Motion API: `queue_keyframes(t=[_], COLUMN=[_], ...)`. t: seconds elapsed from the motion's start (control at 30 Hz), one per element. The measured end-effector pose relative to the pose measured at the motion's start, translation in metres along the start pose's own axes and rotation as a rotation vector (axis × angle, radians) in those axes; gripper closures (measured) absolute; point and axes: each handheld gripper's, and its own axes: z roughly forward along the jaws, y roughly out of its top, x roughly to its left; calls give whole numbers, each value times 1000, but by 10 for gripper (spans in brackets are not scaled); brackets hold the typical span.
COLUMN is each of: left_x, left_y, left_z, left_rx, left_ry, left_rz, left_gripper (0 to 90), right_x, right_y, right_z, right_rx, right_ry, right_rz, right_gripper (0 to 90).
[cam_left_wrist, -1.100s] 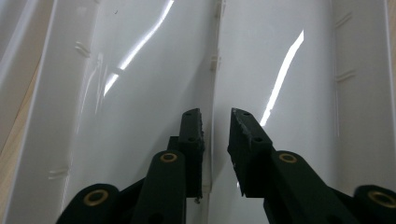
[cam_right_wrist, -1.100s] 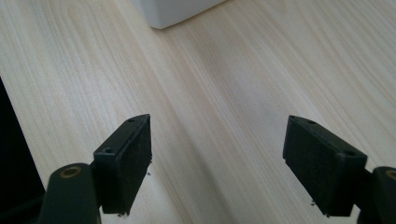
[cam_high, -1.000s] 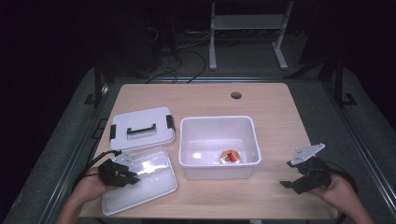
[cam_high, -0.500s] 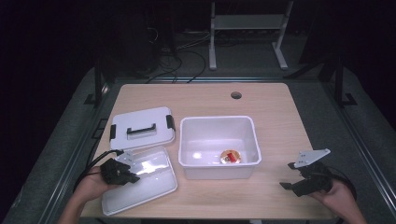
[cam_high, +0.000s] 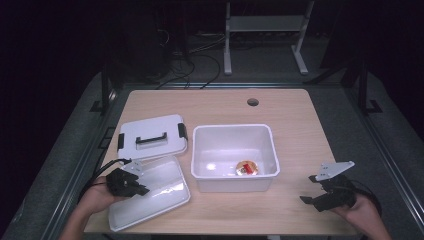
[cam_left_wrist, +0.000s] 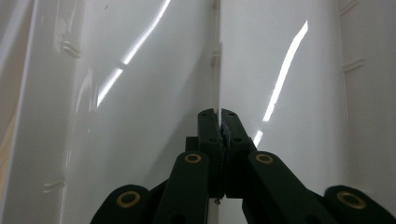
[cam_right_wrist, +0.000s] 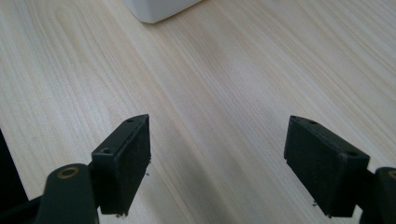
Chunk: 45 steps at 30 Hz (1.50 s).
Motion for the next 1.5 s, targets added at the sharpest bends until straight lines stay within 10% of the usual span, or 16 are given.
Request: queue_keyframes(t=[0.93, 1.5], left_x=[-18, -27], left_y=[30, 95], left_z=[-99, -124], left_rx=[-54, -73], left_ry=[36, 43], left_rz=[88, 198], left_gripper=[890, 890], right_x=[-3, -3], right_y=[-2, -1], right_z=[3, 7], right_rx=[2, 13], right_ry=[-12, -7], right_rz=[23, 21], right_gripper=[198, 194])
